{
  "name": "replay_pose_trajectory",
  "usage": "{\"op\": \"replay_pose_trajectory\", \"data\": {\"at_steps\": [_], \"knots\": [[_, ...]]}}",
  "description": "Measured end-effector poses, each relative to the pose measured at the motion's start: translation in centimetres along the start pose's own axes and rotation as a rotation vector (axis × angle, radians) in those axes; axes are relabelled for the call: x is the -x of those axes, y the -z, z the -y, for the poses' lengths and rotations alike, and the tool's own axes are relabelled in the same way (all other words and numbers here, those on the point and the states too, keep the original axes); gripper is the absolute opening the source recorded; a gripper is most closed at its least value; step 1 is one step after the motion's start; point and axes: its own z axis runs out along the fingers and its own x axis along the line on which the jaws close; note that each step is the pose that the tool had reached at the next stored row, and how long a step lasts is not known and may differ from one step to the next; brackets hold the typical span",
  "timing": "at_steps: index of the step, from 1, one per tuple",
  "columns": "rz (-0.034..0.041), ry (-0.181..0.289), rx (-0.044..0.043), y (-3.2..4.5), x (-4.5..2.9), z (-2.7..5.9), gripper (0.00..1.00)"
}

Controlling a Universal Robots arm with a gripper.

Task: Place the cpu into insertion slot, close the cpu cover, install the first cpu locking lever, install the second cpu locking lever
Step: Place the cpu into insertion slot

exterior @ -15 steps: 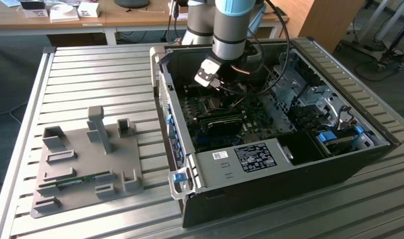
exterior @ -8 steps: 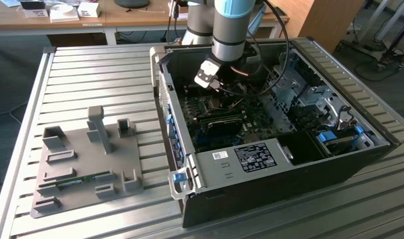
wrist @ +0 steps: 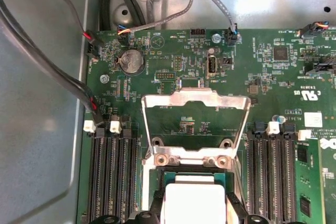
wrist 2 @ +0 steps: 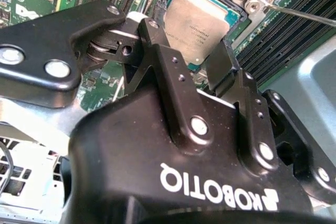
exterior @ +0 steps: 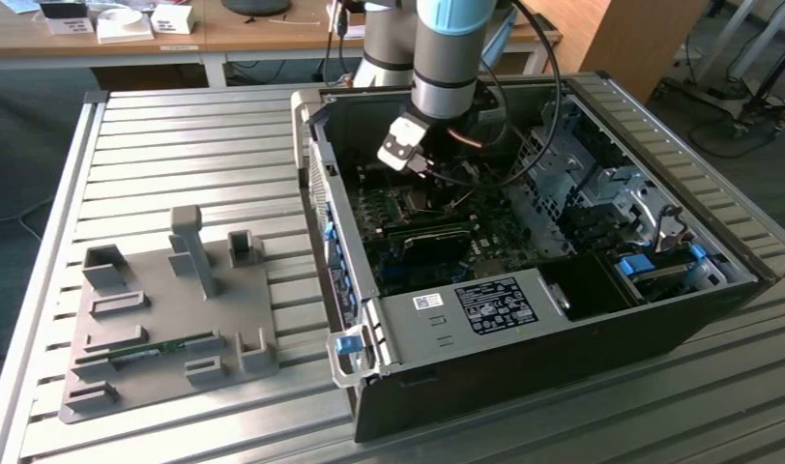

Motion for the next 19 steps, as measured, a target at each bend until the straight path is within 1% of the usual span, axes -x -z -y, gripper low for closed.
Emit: {"op": "replay_pose_trajectory", "data": {"at_steps": [4,9,19], "knots": [[-0.0006,0.0,0.0002,0.09,-0.01,-0.01,0.54],[-0.0049,-0.001,-0.0002,0.1,-0.01,-0.01,0.54],[-0.0055,-0.001,-0.0006,-0.05,0.0,0.01,0.54]]}}
